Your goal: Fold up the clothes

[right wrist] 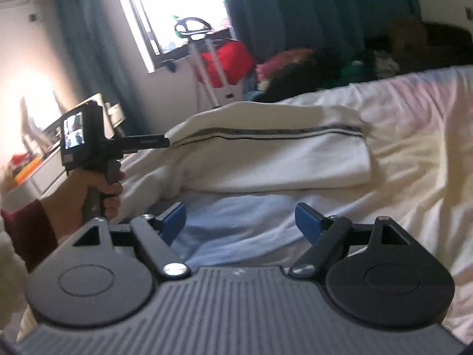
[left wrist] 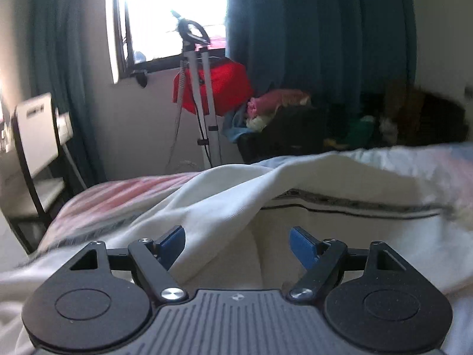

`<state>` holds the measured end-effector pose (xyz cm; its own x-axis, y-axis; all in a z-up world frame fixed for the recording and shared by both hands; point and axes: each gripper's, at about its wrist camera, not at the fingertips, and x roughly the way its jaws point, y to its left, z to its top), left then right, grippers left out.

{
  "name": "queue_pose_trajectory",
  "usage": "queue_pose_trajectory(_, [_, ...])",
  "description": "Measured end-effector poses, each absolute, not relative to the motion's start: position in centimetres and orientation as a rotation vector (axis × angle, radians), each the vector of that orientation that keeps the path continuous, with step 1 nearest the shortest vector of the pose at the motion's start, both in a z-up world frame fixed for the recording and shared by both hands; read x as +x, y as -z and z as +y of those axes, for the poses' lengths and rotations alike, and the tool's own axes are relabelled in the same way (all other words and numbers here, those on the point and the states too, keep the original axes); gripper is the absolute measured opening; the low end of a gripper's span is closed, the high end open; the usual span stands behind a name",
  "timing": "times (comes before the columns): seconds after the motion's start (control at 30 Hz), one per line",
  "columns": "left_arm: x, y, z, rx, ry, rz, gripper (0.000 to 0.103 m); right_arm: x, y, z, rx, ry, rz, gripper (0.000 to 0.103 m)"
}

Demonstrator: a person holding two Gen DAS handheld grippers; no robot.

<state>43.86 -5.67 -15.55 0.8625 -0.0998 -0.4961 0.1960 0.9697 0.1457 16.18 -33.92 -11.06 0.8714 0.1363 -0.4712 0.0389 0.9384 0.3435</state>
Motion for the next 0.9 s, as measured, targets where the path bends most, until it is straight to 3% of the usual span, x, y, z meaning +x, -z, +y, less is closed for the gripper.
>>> queue_pose_trajectory(0.17, [50.0,18.3,-8.1,0.294,0.091,0.493,0.075,20.3,14.0,-35.8,0.350,0.039,0.501,0.083])
queue_pose_trajectory(0.27, [52.7,19.0,-8.7,0.305,0.080,0.500,0.050,22.2,15.1,-36.9,0.373,0.070,0.498,0.083])
queue_pose_trajectory(0.33, [53.4,18.8,-8.7,0.285,0.089,0.506,0.021,23.3,15.7,-37.3,0.372,0.094,0.501,0.083])
queue_pose_trajectory(0.4, [53.2,18.4,-9.2,0.298,0.091,0.498,0.011,23.6,16.1,-37.7,0.365,0.111,0.504,0.083])
queue_pose_trajectory(0.63, [45.4,14.5,-10.0,0.351,0.150,0.430,0.005,22.4,15.3,-37.3,0.354,0.096,0.480,0.083])
queue_pose_trajectory(0.9, [29.5,10.5,-11.2,0.291,0.251,0.390,0.005,16.3,11.6,-35.9,0.377,0.008,0.373,0.083])
